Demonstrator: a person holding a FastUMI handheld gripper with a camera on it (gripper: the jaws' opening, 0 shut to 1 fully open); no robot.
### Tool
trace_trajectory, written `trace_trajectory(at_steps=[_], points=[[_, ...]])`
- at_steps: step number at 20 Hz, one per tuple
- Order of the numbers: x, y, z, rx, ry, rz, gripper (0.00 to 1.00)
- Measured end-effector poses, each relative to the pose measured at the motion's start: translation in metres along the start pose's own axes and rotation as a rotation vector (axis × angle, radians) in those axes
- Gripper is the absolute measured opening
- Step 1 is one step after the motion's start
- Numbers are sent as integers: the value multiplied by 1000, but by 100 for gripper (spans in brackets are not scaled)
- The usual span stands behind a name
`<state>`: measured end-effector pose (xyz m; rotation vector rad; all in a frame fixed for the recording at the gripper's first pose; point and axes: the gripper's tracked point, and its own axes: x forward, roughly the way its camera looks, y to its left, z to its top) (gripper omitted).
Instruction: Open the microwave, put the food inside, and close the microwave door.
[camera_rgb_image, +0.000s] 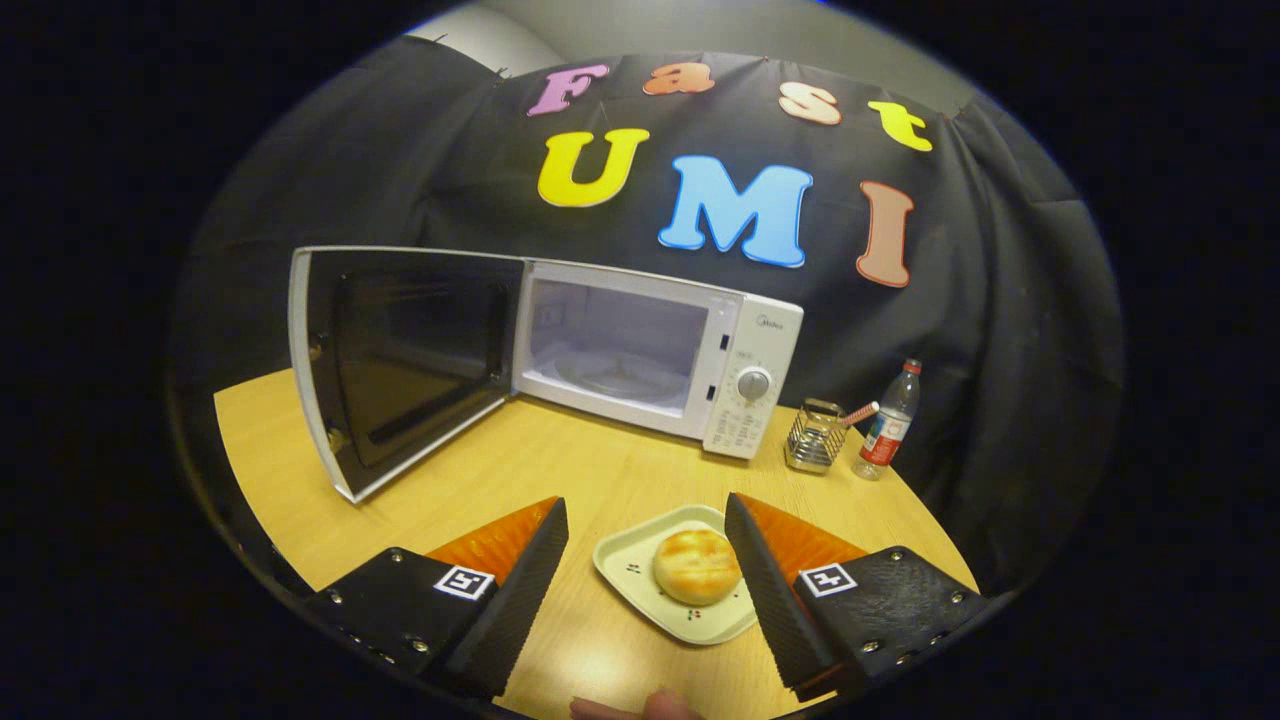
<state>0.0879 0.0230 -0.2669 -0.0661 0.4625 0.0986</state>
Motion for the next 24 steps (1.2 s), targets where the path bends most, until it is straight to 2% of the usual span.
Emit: trace_trajectory(at_steps=[5, 10, 13, 15, 18, 19, 20, 24], points=[[37, -30, -38, 94, 199, 39, 96], [61, -25, -64, 202, 320, 99, 96], [70, -30, -82, 192, 385, 75, 98], [73, -32, -82, 178, 363, 62, 96], [68, -35, -80, 186, 330, 47, 78], [65, -37, -74, 204, 298, 40, 78], [65, -37, -72, 214, 273, 44, 70], [51, -33, -51, 244, 161, 76, 70]])
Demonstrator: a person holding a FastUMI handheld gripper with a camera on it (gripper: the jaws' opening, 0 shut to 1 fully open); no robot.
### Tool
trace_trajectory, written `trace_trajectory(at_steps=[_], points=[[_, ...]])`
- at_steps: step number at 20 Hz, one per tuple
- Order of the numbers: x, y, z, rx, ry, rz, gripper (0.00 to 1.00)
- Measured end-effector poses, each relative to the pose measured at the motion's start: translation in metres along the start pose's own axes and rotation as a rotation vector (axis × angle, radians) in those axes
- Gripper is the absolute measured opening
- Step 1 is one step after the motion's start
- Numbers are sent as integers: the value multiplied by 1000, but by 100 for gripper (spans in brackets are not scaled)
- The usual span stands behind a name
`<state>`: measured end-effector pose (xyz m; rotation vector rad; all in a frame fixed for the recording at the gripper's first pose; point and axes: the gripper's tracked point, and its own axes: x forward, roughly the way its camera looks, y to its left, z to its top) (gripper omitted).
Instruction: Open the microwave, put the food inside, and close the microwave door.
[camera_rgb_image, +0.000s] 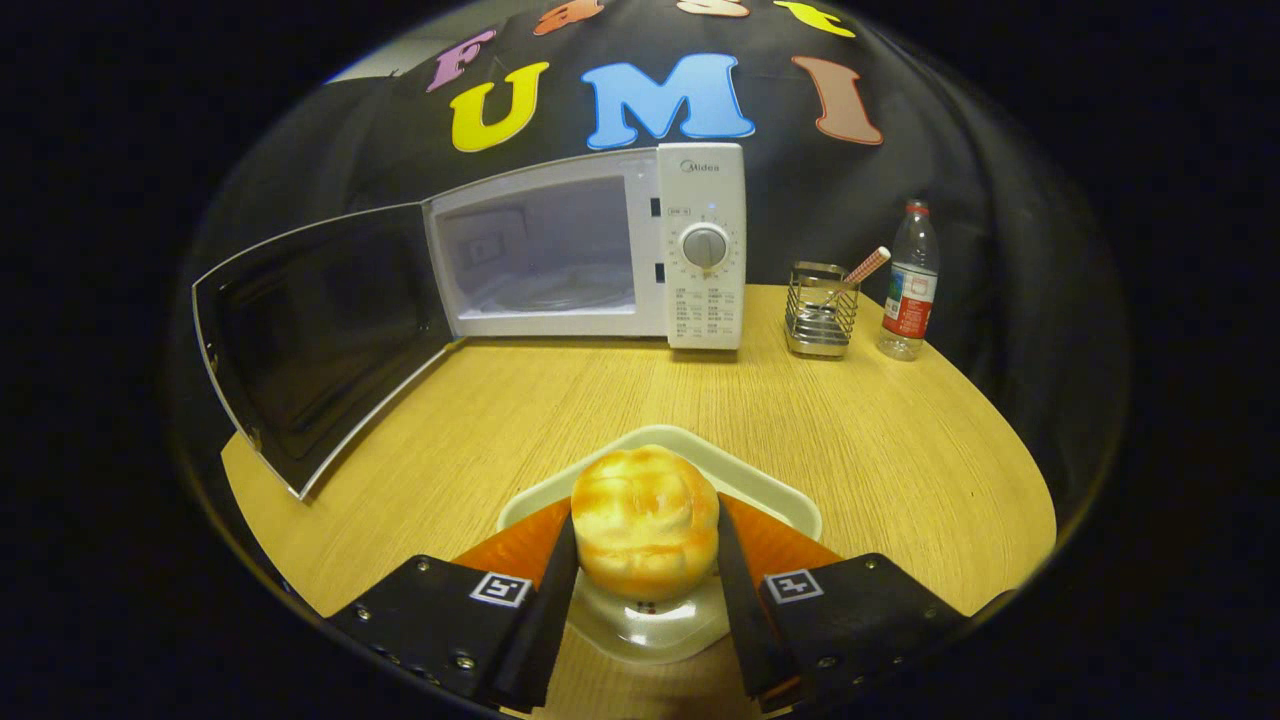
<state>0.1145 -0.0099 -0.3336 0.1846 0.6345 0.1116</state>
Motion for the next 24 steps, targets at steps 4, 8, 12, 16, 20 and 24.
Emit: trace_trajectory(at_steps=[4, 8, 12, 16, 20, 24], points=[[-14, 23, 20, 8, -75, 48, 70], [-15, 51, 45, 33, -121, 74, 70], [2, 95, 76, 77, -159, 116, 70], [38, 136, 106, 152, -191, 152, 70], [87, 163, 136, 202, -234, 153, 70], [146, 176, 157, 312, -218, 142, 70]])
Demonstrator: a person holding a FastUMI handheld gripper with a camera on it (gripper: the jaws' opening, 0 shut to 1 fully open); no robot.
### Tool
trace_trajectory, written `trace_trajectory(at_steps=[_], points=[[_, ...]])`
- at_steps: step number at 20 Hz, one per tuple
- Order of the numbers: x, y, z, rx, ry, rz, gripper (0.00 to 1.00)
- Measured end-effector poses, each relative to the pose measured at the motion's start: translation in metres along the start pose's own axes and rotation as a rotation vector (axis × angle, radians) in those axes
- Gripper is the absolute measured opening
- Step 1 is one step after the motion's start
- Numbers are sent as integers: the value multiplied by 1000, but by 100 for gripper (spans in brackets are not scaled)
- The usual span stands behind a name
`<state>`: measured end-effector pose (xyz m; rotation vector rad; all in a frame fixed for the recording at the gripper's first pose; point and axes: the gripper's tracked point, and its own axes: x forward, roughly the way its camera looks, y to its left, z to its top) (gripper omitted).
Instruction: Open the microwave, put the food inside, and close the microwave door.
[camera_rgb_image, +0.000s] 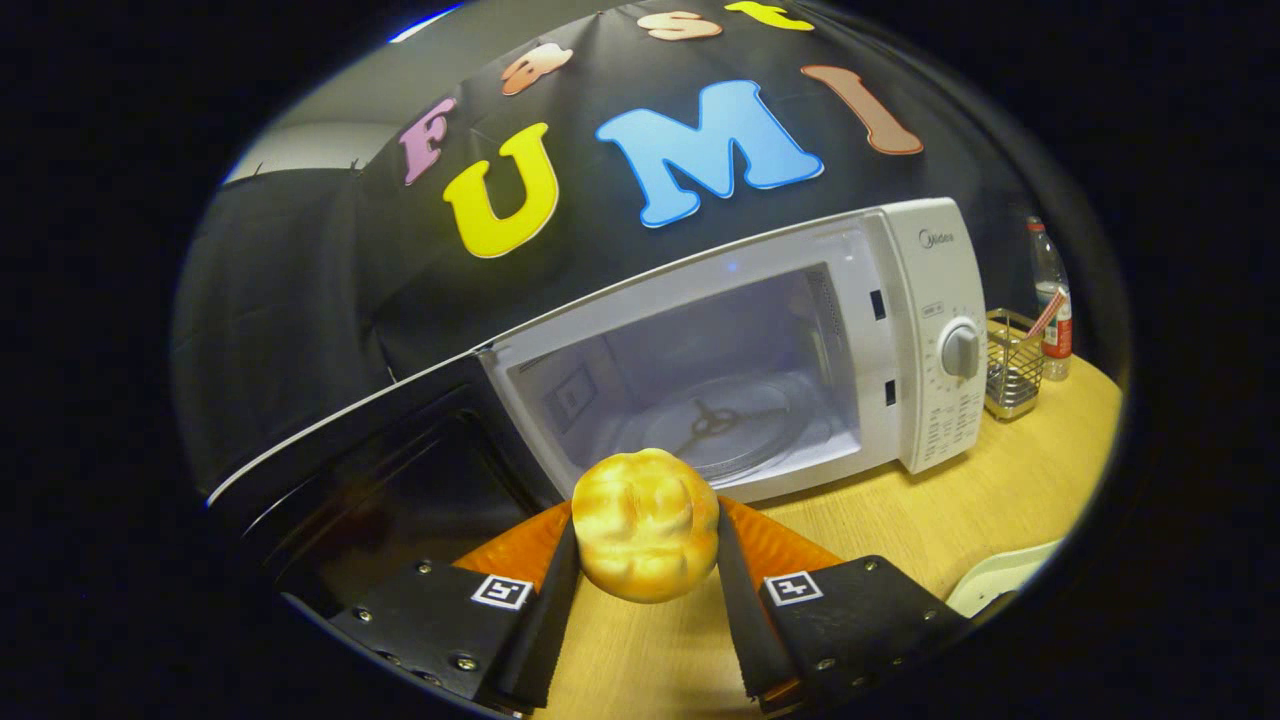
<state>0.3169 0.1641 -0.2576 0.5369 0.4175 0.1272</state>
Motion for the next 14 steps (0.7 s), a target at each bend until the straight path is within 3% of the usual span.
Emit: trace_trajectory(at_steps=[8, 14], points=[[101, -33, 15, 184, -24, -123, 70], [154, -35, 16, 142, -34, -135, 69]])
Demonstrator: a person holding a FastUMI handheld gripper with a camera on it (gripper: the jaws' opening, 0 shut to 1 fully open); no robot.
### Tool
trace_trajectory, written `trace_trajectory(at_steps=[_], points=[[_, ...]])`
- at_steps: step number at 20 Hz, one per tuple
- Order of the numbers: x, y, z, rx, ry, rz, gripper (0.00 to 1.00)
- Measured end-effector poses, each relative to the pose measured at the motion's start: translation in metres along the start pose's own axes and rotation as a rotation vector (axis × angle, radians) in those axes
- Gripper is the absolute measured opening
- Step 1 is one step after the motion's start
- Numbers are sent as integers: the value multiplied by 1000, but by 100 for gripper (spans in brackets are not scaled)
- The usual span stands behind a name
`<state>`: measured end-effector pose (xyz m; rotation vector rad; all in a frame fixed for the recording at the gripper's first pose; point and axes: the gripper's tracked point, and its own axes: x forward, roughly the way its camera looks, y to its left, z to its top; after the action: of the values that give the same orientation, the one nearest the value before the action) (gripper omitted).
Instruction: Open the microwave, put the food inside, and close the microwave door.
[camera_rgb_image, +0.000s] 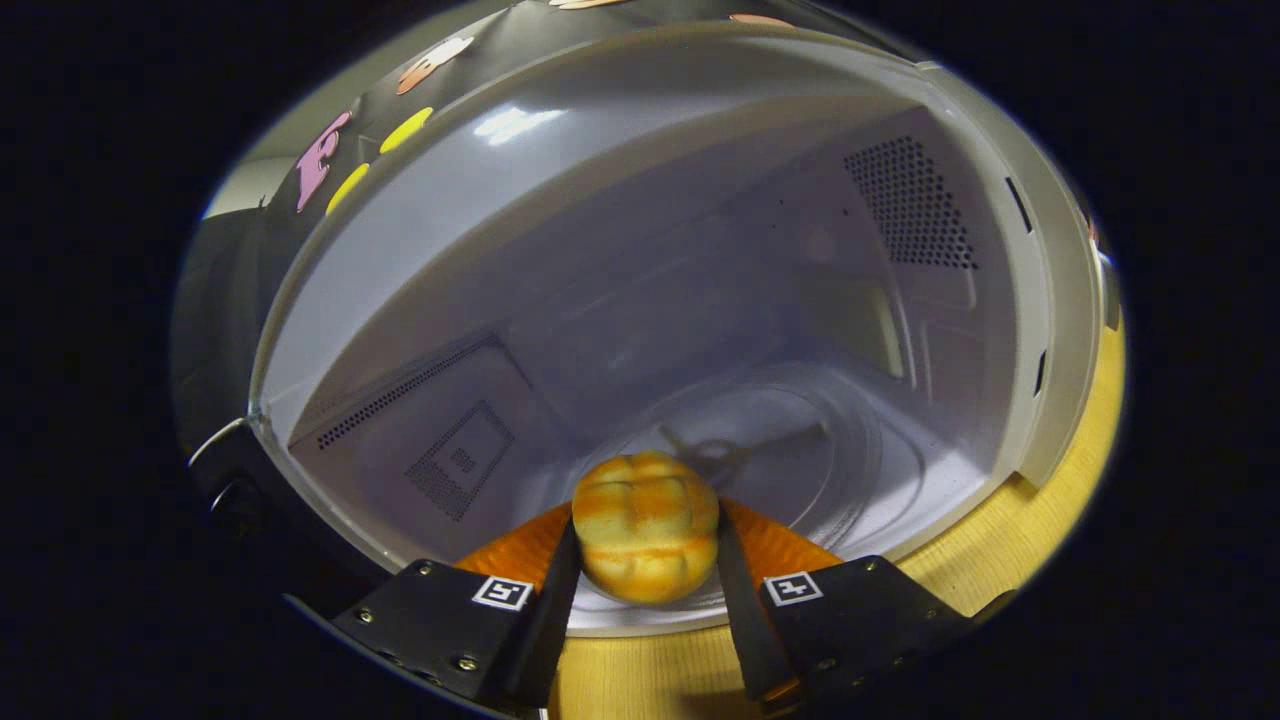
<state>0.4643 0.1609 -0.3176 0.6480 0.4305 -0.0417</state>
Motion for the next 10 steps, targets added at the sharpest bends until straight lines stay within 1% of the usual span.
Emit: trace_trajectory(at_steps=[2, 3, 5, 8, 10], points=[[8, 7, 1, 7, -28, 31, 70], [9, 8, 3, -8, -46, 33, 71], [10, 8, 3, -39, -62, 38, 81], [6, 9, -1, -66, -53, 63, 86], [3, 4, 0, -92, -59, 41, 90]])
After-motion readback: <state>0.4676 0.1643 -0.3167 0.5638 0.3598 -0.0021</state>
